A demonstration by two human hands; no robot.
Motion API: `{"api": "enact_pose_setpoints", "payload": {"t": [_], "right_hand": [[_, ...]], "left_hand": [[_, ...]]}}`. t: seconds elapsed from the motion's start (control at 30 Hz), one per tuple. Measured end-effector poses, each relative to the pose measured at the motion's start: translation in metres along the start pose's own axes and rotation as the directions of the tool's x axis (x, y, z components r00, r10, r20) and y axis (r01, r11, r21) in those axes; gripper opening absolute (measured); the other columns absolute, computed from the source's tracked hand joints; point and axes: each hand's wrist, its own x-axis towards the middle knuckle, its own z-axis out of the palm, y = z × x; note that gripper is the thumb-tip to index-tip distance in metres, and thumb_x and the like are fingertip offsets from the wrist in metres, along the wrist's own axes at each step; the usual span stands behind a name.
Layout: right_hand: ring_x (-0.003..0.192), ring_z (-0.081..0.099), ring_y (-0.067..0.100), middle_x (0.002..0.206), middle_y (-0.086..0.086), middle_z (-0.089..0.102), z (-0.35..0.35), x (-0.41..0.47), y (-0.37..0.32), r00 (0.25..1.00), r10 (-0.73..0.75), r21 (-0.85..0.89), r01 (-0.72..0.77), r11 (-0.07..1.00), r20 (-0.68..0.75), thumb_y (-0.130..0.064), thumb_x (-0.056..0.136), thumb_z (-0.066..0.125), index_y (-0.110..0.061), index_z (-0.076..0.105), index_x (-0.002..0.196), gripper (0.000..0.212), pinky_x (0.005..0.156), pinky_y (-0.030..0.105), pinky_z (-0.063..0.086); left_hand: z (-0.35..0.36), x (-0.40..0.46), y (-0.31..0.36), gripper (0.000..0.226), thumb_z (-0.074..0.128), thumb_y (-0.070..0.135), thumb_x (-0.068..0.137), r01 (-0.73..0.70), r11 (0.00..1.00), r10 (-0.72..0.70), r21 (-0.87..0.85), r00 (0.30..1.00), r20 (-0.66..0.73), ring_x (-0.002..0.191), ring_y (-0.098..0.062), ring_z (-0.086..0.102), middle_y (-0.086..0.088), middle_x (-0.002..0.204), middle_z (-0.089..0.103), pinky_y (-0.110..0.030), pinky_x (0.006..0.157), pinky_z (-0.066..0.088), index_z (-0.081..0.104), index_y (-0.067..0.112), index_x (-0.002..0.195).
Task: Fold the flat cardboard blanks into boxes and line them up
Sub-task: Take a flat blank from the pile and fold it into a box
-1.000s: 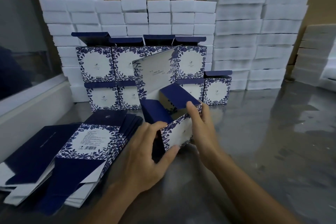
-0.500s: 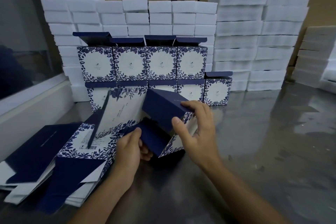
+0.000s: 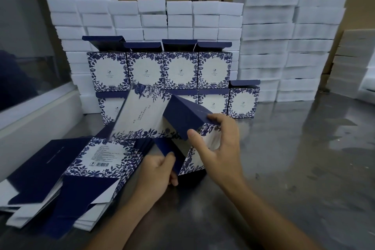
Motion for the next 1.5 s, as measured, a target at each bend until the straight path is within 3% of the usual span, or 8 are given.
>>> {"api": "enact_pose_setpoints", "payload": {"t": [0.23,0.47,0.7,0.8,1.03,1.2,1.33,1.5], "right_hand": [[0.119,0.048,0.001,0.115,-0.034,0.047,-0.003,0.003,0.002,0.995,0.097,0.021,-0.096,0.995,-0.024,-0.078,0.075,0.059,-0.057,0.043,0.109,0.042,0.100,0.035,0.043],[0.117,0.049,0.002,0.113,-0.030,0.050,-0.002,0.006,0.004,0.990,0.134,0.054,-0.132,0.990,-0.036,-0.077,0.077,0.058,-0.053,0.047,0.107,0.041,0.096,0.024,0.040],[0.116,0.052,0.011,0.116,-0.015,0.056,-0.005,0.013,0.008,0.919,0.392,0.137,-0.393,0.909,0.035,-0.089,0.072,0.047,-0.032,0.053,0.119,0.074,0.105,0.045,0.045],[0.114,0.055,0.020,0.122,0.000,0.056,-0.005,0.015,0.010,0.863,0.494,0.199,-0.505,0.840,0.108,-0.091,0.071,0.044,-0.020,0.049,0.126,0.089,0.105,0.049,0.046],[0.100,0.064,0.008,0.105,0.002,0.069,-0.003,0.013,0.015,0.859,0.490,0.264,-0.512,0.818,0.148,-0.079,0.082,0.053,-0.022,0.063,0.103,0.062,0.097,0.044,0.052],[0.103,0.065,0.000,0.108,-0.014,0.072,-0.002,0.015,0.017,0.842,0.489,0.329,-0.540,0.775,0.228,-0.084,0.072,0.046,-0.030,0.071,0.105,0.068,0.094,0.034,0.047],[0.111,0.066,0.007,0.112,-0.016,0.074,-0.003,0.015,0.021,0.797,0.544,0.348,-0.605,0.716,0.265,-0.091,0.070,0.040,-0.043,0.073,0.110,0.070,0.109,0.044,0.042],[0.101,0.068,0.009,0.103,-0.006,0.075,-0.006,0.014,0.022,0.860,0.464,0.286,-0.508,0.812,0.212,-0.069,0.095,0.042,-0.026,0.073,0.105,0.054,0.093,0.037,0.051]], "left_hand": [[-0.001,-0.006,0.005,0.033,0.061,0.020,0.094,-0.038,0.997,0.043,-0.063,0.996,0.084,0.046,-0.012,0.055,-0.008,0.051,0.060,-0.021,0.048,0.044,0.063,0.002,0.067],[-0.005,-0.003,0.008,0.039,0.058,0.033,0.096,-0.052,0.978,0.042,-0.201,0.998,-0.052,0.053,-0.019,0.056,-0.008,0.057,0.058,-0.031,0.050,0.045,0.059,0.017,0.061],[-0.010,0.006,0.003,0.018,0.039,0.037,0.104,-0.127,0.930,0.042,-0.344,0.969,-0.245,0.108,-0.017,0.061,0.008,0.113,0.064,-0.055,0.088,0.052,0.056,0.039,0.111],[-0.006,0.005,0.004,0.033,0.032,0.038,0.103,-0.123,0.931,0.069,-0.344,0.984,-0.164,0.101,-0.012,0.067,0.013,0.103,0.072,-0.050,0.089,0.052,0.065,0.039,0.107],[-0.010,0.005,0.000,0.035,0.040,0.021,0.106,-0.139,0.955,0.082,-0.262,0.973,-0.217,0.086,-0.033,0.065,0.001,0.090,0.073,-0.067,0.082,0.049,0.068,0.034,0.090],[-0.011,0.005,0.003,0.010,0.057,0.020,0.097,-0.125,0.961,0.070,-0.247,0.974,-0.217,0.092,-0.024,0.067,0.006,0.092,0.071,-0.054,0.083,0.055,0.064,0.027,0.099],[-0.013,0.005,0.005,0.056,0.065,0.044,0.072,-0.128,0.935,0.076,-0.332,0.984,-0.164,0.107,0.008,0.059,0.017,0.119,0.061,-0.024,0.093,0.050,0.052,0.030,0.124],[-0.013,0.006,-0.003,0.067,0.082,0.059,0.065,-0.130,0.953,0.123,-0.274,0.992,-0.041,0.114,-0.006,0.061,0.006,0.126,0.062,-0.026,0.092,0.050,0.049,0.045,0.122]]}}
